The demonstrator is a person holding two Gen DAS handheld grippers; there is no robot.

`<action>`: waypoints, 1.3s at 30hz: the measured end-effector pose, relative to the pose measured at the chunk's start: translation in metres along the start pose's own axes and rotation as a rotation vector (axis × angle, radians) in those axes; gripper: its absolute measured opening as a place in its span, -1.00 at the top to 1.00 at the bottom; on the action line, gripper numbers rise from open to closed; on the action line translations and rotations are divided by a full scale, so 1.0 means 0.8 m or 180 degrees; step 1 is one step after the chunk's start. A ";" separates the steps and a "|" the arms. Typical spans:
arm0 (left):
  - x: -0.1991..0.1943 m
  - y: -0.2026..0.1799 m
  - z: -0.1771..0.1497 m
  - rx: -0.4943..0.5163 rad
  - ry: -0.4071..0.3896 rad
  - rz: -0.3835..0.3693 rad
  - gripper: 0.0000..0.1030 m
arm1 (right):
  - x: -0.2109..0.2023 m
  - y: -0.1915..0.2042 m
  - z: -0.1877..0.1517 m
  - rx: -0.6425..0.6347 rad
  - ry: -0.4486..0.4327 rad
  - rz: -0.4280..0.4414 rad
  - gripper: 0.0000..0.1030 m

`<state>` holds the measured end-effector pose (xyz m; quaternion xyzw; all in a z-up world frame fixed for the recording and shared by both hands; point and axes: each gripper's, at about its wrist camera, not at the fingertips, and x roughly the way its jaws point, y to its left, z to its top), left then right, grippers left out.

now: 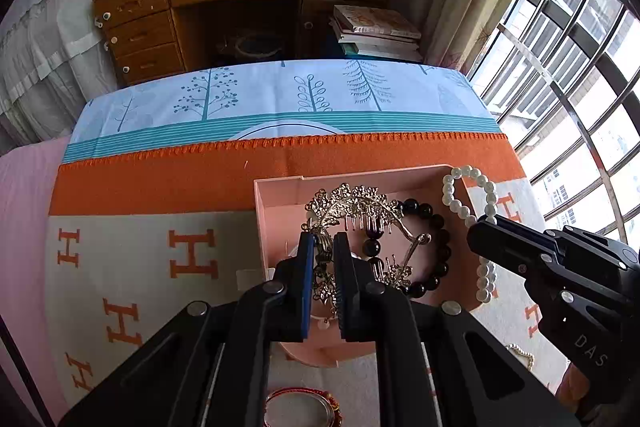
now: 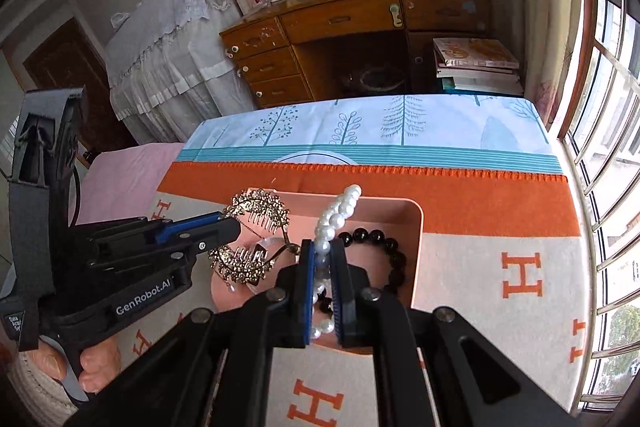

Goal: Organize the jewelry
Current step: 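Carry the gold comb with the left tool while the right tool carries the pearl necklace to the box, then open the left tool in the pink box while the right tool releases the pearl necklace there, then grasp the second pearl necklace with the right tool while the left tool moves toward the red string bracelet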

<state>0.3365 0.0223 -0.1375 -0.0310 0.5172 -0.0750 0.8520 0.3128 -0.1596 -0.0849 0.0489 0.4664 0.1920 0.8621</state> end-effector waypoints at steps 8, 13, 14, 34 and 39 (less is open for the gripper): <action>0.026 0.011 -0.008 -0.0052 0.0031 -0.0014 0.30 | 0.048 -0.018 -0.010 0.0149 0.0304 -0.0050 0.83; -0.005 0.011 -0.015 -0.0070 -0.0144 0.0036 0.09 | 0.038 -0.028 -0.020 0.0313 0.0264 0.0075 0.83; -0.013 0.010 -0.017 -0.0076 -0.0178 0.0048 0.06 | 0.033 -0.028 -0.024 0.0326 0.0244 0.0089 0.83; -0.170 -0.014 -0.142 -0.0297 -0.0801 0.0226 -0.43 | -0.129 0.027 -0.124 0.0123 -0.0300 0.0097 0.78; -0.199 -0.018 -0.168 -0.0295 -0.0982 0.0282 -0.71 | -0.158 0.035 -0.143 0.0099 -0.0427 0.0068 0.34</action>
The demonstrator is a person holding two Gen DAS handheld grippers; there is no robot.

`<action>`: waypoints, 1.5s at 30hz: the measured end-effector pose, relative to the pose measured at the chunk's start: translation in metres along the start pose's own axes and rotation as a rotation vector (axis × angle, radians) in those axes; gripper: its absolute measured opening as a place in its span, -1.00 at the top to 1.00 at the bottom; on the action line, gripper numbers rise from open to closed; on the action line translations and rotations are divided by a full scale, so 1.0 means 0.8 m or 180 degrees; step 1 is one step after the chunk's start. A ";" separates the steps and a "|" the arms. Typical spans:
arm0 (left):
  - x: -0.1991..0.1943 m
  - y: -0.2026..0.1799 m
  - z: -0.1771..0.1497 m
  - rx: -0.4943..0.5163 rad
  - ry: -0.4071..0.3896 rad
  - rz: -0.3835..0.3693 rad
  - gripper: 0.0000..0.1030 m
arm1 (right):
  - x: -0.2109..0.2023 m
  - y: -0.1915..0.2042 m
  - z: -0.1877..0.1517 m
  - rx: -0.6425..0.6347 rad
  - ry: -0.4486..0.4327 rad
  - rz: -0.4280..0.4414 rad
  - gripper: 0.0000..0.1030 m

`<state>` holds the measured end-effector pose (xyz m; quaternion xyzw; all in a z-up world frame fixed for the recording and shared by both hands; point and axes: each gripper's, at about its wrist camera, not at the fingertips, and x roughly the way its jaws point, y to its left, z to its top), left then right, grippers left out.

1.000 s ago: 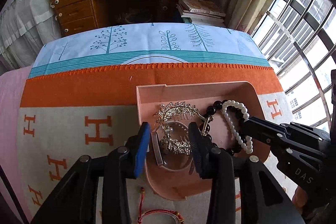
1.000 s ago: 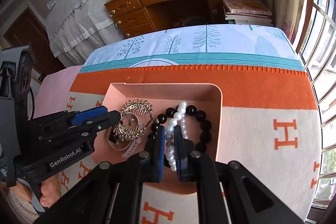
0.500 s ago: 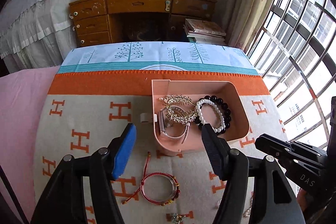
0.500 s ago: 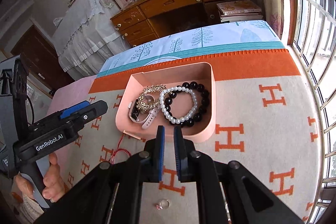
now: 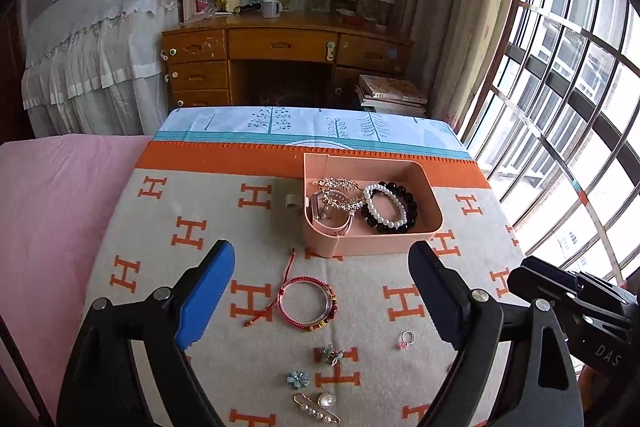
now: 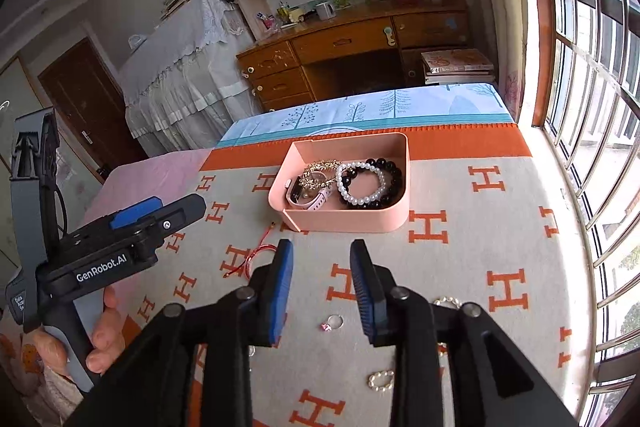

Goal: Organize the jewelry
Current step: 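Grasp the second pearl necklace with the right tool while the left tool moves toward the red string bracelet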

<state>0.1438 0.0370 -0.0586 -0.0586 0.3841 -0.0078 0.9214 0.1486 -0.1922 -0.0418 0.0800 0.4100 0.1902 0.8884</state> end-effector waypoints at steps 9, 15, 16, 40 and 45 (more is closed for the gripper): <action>-0.020 -0.006 -0.020 0.0124 0.0066 -0.0144 -0.72 | -0.032 0.001 -0.024 -0.0004 -0.0109 -0.0043 0.34; -0.016 -0.002 -0.037 0.0127 0.0126 -0.0226 -0.72 | -0.035 -0.002 -0.040 -0.0031 -0.0078 -0.0137 0.34; -0.014 0.001 -0.040 0.0111 0.0155 -0.0256 -0.72 | -0.035 -0.003 -0.044 -0.0025 -0.0063 -0.0143 0.34; 0.085 0.045 -0.096 -0.0182 0.0897 -0.0155 -0.72 | 0.035 -0.109 -0.106 0.0763 0.0927 -0.0391 0.34; 0.093 0.039 -0.096 -0.0156 0.0940 -0.0189 -0.72 | 0.060 -0.103 -0.118 0.0752 0.1101 -0.0407 0.34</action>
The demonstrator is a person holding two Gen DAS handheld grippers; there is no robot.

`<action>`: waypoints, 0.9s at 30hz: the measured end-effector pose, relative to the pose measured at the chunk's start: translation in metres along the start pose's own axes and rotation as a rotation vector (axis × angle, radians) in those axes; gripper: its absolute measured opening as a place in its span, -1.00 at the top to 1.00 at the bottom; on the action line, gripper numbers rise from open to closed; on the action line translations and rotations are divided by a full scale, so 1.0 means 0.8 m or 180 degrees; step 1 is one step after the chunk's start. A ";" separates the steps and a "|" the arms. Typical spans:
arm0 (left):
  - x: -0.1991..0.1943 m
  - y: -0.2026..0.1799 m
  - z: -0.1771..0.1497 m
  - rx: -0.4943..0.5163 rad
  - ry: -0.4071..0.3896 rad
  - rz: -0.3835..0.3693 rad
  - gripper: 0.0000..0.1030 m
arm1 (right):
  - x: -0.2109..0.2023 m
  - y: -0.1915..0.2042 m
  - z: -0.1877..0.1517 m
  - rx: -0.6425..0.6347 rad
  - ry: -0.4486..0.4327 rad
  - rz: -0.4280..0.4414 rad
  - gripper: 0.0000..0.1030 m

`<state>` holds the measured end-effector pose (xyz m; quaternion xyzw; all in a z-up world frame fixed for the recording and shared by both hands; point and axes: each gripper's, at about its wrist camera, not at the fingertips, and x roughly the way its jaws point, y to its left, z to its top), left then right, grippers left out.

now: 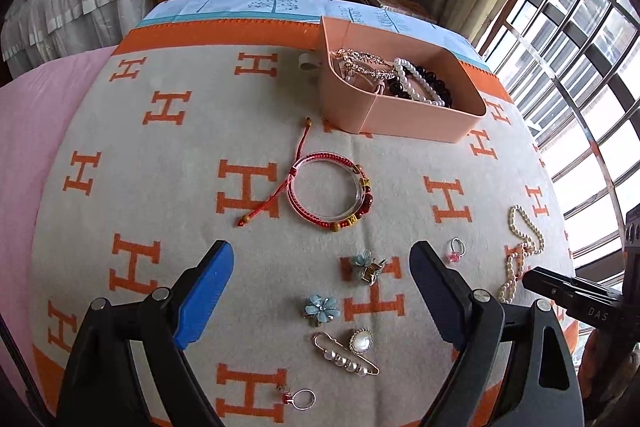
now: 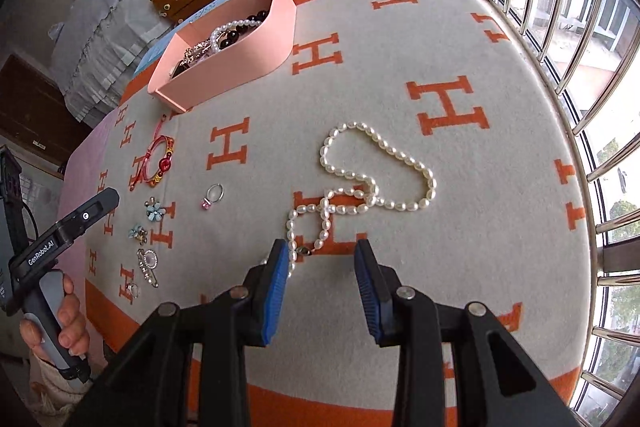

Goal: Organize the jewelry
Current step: 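Grasp the second pearl necklace with the right tool while the left tool moves toward the red string bracelet, then grasp the red string bracelet with the left tool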

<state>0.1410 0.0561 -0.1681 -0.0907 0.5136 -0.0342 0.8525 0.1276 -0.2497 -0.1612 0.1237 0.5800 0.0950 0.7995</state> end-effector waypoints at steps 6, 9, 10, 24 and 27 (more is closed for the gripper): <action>0.007 0.002 0.001 0.0001 0.0028 -0.0013 -0.72 | 0.005 0.004 0.010 -0.0010 -0.0145 -0.0166 0.34; 0.009 0.005 0.002 -0.0011 0.0037 -0.0016 -0.72 | 0.008 0.010 0.015 -0.0066 -0.0198 -0.0276 0.33; 0.011 0.006 0.003 -0.0017 0.0040 -0.0021 -0.72 | 0.009 0.011 0.016 -0.0089 -0.0224 -0.0304 0.33; 0.034 0.023 0.023 -0.0109 0.0075 0.0055 -0.71 | 0.026 0.051 0.009 -0.0798 -0.0612 -0.0859 0.77; 0.040 0.023 0.032 -0.0104 0.0111 0.0062 -0.62 | 0.024 0.047 0.010 -0.0779 -0.0617 -0.0810 0.81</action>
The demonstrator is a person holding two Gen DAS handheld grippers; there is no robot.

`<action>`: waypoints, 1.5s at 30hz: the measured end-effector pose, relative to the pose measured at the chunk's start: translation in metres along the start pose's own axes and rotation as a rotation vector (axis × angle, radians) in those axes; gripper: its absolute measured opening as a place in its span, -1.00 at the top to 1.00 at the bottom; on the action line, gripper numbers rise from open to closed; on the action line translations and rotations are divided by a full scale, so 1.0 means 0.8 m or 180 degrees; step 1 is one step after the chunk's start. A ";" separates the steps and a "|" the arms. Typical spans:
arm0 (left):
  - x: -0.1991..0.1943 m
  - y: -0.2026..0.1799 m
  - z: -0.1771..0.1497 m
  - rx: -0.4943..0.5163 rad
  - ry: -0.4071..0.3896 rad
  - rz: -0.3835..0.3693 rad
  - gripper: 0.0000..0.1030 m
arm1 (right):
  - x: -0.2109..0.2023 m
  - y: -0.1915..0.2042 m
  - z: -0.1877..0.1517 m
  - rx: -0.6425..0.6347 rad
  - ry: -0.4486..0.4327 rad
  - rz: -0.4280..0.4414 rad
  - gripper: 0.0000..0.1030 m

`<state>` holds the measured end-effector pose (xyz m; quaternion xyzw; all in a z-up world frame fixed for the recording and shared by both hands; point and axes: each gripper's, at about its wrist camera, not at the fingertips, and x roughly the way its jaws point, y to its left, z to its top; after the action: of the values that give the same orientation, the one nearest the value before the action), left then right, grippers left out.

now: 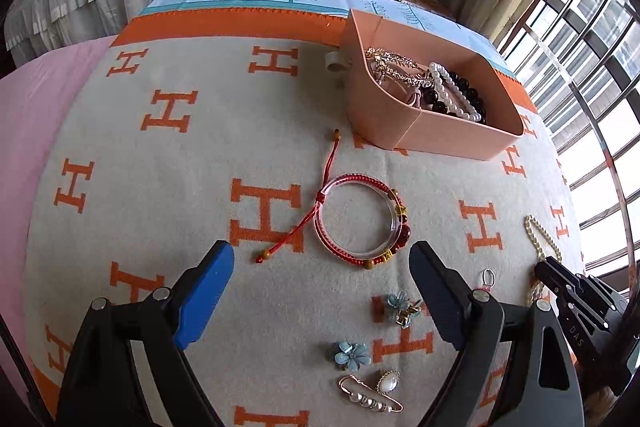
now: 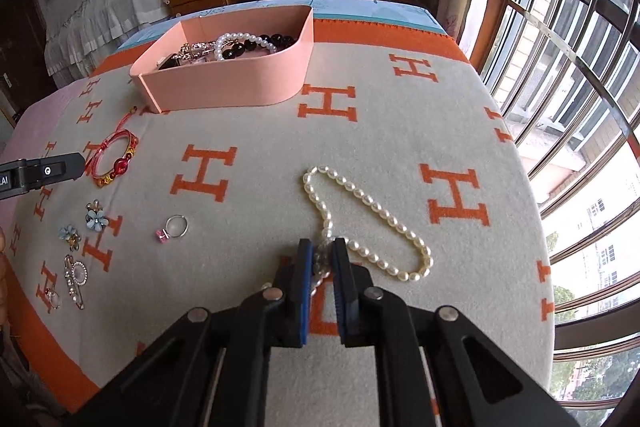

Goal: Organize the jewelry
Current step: 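Grasp the red string bracelet with the left tool, then carry the red bracelet with the left tool while the right tool carries the pearls into the box, releasing both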

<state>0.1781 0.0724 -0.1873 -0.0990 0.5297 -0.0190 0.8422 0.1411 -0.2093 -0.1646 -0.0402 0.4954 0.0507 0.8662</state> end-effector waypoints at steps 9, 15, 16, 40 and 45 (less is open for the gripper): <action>0.030 -0.005 0.028 -0.0115 0.0427 -0.0153 0.04 | -0.002 -0.028 -0.003 0.0375 0.0058 0.0469 0.82; 0.042 -0.012 0.037 -0.0098 0.0537 -0.0047 0.33 | -0.002 -0.029 -0.006 0.0418 0.0027 0.0563 0.82; 0.043 -0.013 0.038 -0.0100 0.0543 -0.0024 0.35 | -0.002 -0.030 -0.006 0.0423 0.0026 0.0581 0.82; -0.061 -0.052 0.059 0.0161 -0.0092 -0.0302 0.93 | -0.103 -0.020 0.050 0.0218 -0.0559 0.0836 0.82; -0.112 -0.073 0.094 0.0357 -0.0358 -0.0295 0.93 | -0.166 -0.008 0.104 0.0048 -0.1036 0.0803 0.82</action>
<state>0.2107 0.0381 -0.0655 -0.0770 0.4745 -0.0819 0.8730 0.1463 -0.2117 -0.0081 0.0373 0.3504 0.1609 0.9219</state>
